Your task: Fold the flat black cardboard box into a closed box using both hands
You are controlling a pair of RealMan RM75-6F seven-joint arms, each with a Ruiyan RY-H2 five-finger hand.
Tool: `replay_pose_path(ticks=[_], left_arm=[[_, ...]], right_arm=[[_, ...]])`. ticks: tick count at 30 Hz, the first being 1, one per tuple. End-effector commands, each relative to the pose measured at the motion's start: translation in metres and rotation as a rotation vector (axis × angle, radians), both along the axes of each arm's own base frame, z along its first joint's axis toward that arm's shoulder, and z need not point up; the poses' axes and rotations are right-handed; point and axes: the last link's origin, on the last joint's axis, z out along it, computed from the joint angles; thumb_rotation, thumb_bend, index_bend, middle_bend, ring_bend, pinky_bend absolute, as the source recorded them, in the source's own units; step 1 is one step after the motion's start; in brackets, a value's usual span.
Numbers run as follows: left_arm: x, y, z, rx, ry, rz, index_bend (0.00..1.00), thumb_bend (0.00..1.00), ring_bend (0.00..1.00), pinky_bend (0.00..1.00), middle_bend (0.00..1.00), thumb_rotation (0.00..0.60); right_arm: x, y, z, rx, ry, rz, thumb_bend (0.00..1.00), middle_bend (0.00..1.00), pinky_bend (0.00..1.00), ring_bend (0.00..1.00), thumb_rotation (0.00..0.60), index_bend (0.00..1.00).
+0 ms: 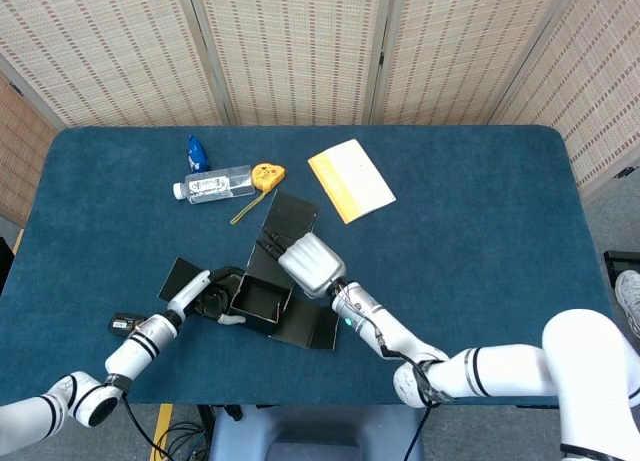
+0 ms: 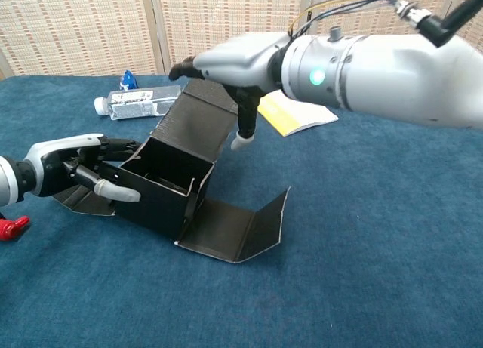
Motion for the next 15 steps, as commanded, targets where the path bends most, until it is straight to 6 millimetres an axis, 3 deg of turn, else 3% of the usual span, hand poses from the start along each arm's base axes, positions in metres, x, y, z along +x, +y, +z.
replay_pose_path(ticks=[1,15], left_arm=[[-0.004,0.004,0.009,-0.002,-0.015,0.030,0.26,0.09,0.63,0.62,0.32,0.600],[-0.014,0.017,0.042,-0.017,-0.173,0.183,0.26,0.09,0.62,0.62,0.32,0.600]], right_arm=[[-0.022,0.003,0.029,-0.044,-0.096,-0.032,0.06,0.01,0.86,0.62,0.600,0.00],[-0.092,0.021,0.057,-0.062,-0.237,-0.153,0.07,0.02,0.86,0.62,0.600,0.00]])
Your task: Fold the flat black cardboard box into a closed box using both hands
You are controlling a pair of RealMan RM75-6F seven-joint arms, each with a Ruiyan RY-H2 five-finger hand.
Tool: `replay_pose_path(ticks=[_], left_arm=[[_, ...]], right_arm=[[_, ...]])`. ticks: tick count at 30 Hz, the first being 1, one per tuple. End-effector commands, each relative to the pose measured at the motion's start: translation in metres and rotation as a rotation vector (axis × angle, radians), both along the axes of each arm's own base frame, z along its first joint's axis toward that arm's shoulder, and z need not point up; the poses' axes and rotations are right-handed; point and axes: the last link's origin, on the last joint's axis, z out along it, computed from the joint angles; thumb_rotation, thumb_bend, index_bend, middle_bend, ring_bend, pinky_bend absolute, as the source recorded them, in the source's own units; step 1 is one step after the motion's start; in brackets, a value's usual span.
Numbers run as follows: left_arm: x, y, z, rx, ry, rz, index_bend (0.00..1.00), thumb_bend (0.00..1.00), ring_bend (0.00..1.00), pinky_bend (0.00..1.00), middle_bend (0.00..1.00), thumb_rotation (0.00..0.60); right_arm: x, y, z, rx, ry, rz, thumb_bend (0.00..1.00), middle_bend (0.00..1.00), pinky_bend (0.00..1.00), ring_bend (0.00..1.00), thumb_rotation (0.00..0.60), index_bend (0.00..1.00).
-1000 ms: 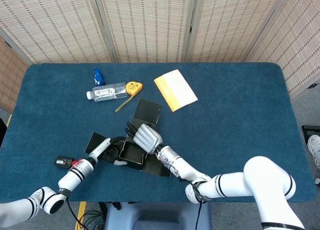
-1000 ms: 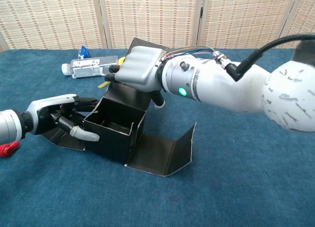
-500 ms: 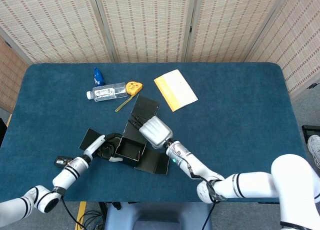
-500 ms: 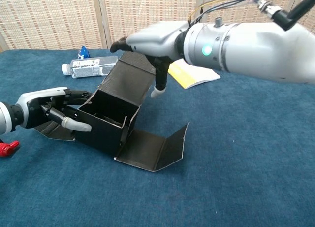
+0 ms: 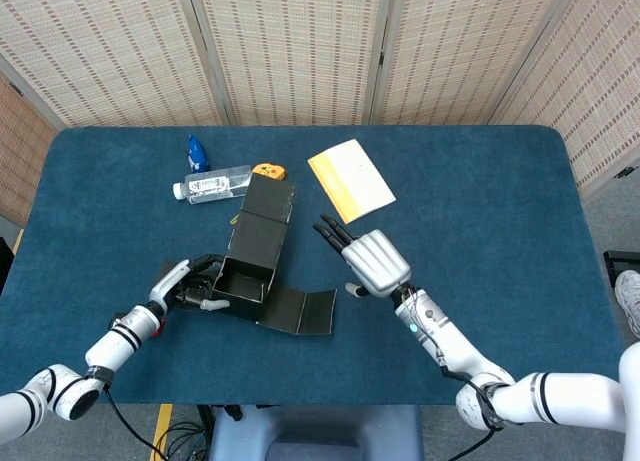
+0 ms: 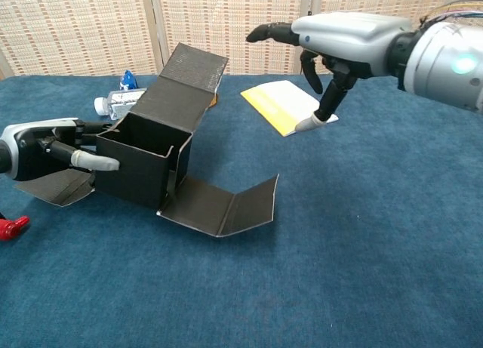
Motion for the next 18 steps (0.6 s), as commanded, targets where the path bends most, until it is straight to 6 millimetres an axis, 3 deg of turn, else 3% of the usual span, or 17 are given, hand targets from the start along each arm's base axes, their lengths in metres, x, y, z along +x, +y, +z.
replay_pose_path(ticks=[1,8,18], left_arm=[[-0.002,0.007,0.014,0.005,-0.057,0.047,0.26,0.09,0.62,0.62,0.32,0.600],[0.002,0.013,0.036,0.001,-0.192,0.130,0.26,0.09,0.62,0.62,0.32,0.600],[0.014,0.013,0.049,-0.053,-0.312,0.172,0.26,0.09,0.63,0.62,0.32,0.600]], right_arm=[[-0.013,0.003,0.007,-0.011,-0.030,-0.025,0.07,0.02,0.86,0.62,0.600,0.00],[-0.029,0.013,0.008,-0.053,-0.097,-0.030,0.07,0.03,0.86,0.62,0.600,0.00],[-0.015,0.013,-0.029,-0.229,-0.257,0.041,0.00,0.08,0.86,0.61,0.600,0.00]])
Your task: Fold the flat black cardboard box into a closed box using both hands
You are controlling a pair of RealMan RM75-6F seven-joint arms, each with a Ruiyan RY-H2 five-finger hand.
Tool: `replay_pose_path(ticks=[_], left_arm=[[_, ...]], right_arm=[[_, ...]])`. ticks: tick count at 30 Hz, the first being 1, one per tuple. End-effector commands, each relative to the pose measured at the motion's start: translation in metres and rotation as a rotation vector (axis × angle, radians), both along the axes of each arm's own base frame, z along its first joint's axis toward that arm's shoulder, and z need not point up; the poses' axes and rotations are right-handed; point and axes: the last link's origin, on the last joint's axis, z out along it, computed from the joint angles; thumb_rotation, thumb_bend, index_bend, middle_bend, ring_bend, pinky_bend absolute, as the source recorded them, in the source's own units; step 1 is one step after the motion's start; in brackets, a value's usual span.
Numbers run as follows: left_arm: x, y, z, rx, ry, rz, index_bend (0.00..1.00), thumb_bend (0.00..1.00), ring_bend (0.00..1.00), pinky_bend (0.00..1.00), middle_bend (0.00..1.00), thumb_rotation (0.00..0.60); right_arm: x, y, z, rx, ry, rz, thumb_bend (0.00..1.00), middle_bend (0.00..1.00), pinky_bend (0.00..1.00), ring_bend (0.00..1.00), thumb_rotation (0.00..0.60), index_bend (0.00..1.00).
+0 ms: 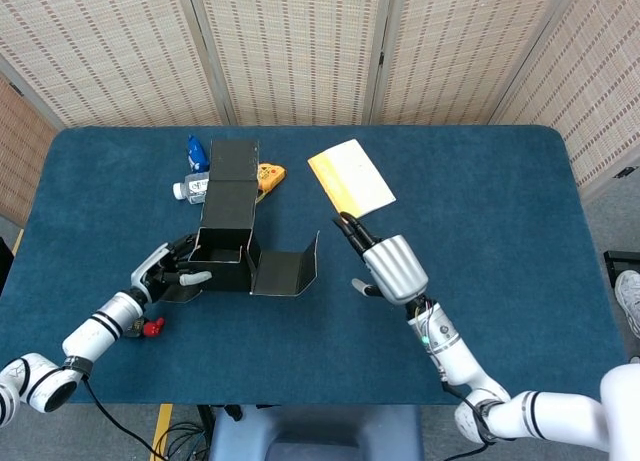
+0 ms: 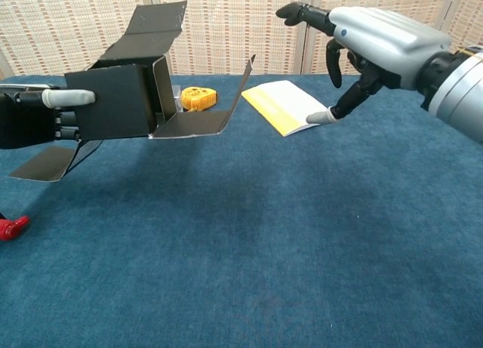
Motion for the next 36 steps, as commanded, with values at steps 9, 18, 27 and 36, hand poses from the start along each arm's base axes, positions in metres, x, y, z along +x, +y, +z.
replay_pose_path(ticks=[9,18,27,36], left_arm=[[0.016,0.001,0.010,-0.022,-0.053,0.006,0.26,0.09,0.63,0.62,0.32,0.600],[0.024,-0.001,0.013,-0.033,-0.047,-0.003,0.26,0.09,0.63,0.62,0.32,0.600],[0.023,-0.006,0.007,-0.029,0.016,-0.050,0.25,0.09,0.63,0.62,0.32,0.600],[0.023,-0.014,-0.003,-0.020,0.081,-0.135,0.25,0.09,0.63,0.62,0.32,0.600]], right_arm=[[0.041,0.004,-0.047,-0.106,-0.152,0.095,0.00,0.02,0.86,0.57,0.600,0.00],[0.061,0.000,-0.065,-0.164,-0.201,0.159,0.00,0.03,0.86,0.56,0.600,0.00],[0.076,-0.004,-0.064,-0.188,-0.213,0.211,0.00,0.06,0.86,0.56,0.600,0.00],[0.087,-0.011,-0.064,-0.188,-0.191,0.239,0.00,0.08,0.87,0.56,0.600,0.00]])
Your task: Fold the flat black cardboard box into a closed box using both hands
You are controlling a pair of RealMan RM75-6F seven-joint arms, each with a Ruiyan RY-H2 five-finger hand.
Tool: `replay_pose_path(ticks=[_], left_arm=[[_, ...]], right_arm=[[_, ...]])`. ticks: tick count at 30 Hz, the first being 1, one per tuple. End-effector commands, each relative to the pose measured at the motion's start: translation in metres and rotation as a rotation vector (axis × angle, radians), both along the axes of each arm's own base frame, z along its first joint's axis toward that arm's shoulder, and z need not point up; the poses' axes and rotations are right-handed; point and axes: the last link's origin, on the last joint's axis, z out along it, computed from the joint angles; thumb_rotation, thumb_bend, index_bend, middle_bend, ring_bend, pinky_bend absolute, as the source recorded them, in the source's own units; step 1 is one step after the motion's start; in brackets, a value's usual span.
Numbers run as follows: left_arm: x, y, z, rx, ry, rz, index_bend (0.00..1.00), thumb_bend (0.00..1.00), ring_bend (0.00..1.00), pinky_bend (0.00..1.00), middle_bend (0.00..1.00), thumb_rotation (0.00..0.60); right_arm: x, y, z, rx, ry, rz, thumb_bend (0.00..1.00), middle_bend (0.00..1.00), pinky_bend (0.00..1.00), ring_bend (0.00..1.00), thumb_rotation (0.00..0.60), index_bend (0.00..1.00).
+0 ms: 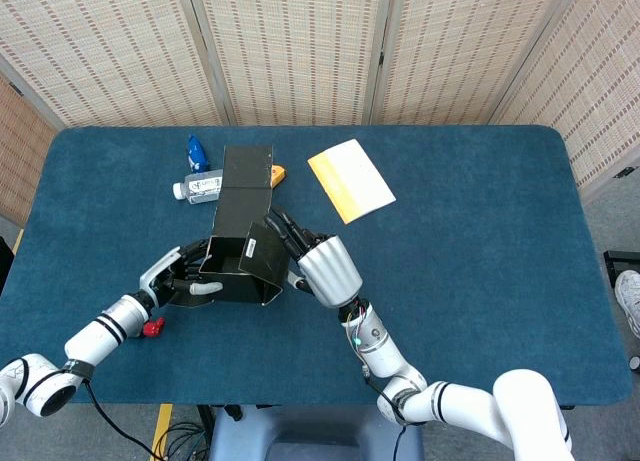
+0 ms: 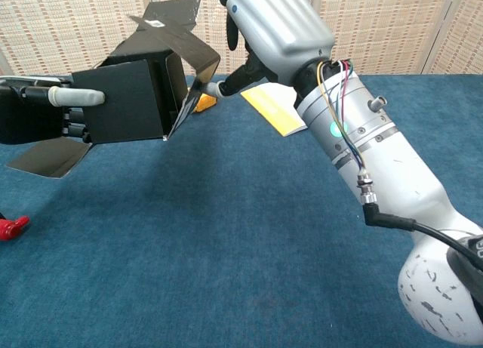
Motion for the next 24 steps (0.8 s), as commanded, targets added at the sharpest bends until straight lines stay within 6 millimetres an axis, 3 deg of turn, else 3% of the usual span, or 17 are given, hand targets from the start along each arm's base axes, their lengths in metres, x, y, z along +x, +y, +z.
replay_pose_path(ticks=[1,9,16,24], left_arm=[[0.000,-0.003,-0.005,0.004,0.022,-0.029,0.25,0.09,0.63,0.62,0.32,0.600],[-0.003,-0.003,-0.017,0.018,0.088,-0.081,0.25,0.09,0.63,0.62,0.32,0.600],[-0.010,-0.006,-0.029,0.036,0.167,-0.136,0.23,0.09,0.63,0.62,0.30,0.600],[-0.018,-0.013,-0.049,0.059,0.199,-0.165,0.23,0.09,0.63,0.50,0.30,0.600]], right_arm=[[0.003,-0.001,-0.002,0.009,0.011,0.012,0.00,0.08,0.87,0.56,0.600,0.00],[0.004,0.001,-0.020,0.039,0.119,0.065,0.02,0.18,0.89,0.61,0.600,0.00],[-0.008,0.001,-0.039,0.060,0.221,0.102,0.06,0.22,0.90,0.64,0.600,0.05],[-0.024,0.002,-0.064,0.094,0.343,0.131,0.09,0.25,0.91,0.65,0.600,0.07]])
